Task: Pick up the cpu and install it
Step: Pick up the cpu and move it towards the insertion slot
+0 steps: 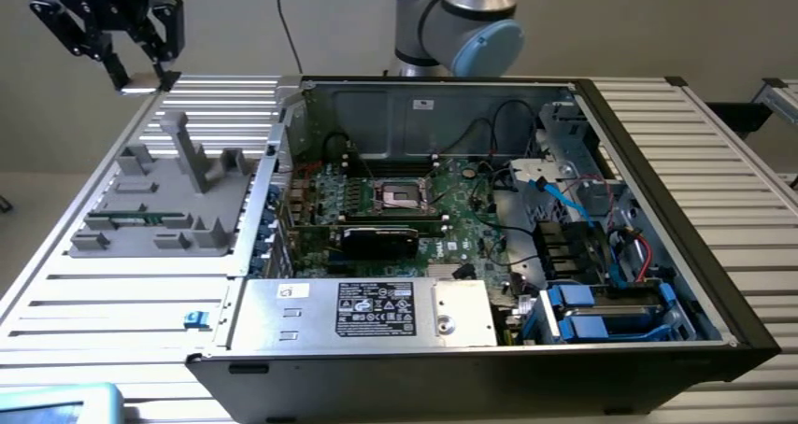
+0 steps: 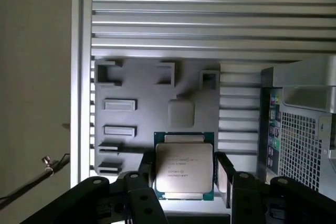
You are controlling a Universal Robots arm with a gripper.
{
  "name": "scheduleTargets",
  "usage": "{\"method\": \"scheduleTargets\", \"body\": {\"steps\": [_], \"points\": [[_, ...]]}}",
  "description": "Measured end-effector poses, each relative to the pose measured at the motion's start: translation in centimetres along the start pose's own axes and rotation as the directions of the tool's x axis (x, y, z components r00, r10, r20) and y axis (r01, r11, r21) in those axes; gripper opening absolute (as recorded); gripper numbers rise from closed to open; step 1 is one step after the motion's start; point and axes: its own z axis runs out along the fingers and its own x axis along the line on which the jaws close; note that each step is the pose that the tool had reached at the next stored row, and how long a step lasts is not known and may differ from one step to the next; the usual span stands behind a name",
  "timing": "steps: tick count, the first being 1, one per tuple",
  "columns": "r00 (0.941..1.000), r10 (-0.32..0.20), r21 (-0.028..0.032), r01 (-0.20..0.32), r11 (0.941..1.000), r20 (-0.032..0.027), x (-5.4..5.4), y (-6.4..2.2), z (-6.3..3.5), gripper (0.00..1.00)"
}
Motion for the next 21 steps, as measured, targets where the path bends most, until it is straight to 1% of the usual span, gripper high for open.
{"method": "scheduleTargets", "body": {"steps": [11, 15, 17, 21], "points": [[1.0, 0.0, -0.0016, 0.0, 1.0, -0.0028, -4.6, -0.49, -1.7, 0.56], [1.0, 0.0, -0.003, 0.0, 1.0, -0.0038, -6.2, -0.65, -2.02, 0.56], [1.0, 0.0, -0.0046, 0.0, 1.0, -0.0054, -6.7, -0.72, -2.06, 0.56], [1.0, 0.0, -0.0047, 0.0, 1.0, -0.006, -6.7, -0.73, -2.06, 0.56]]}}
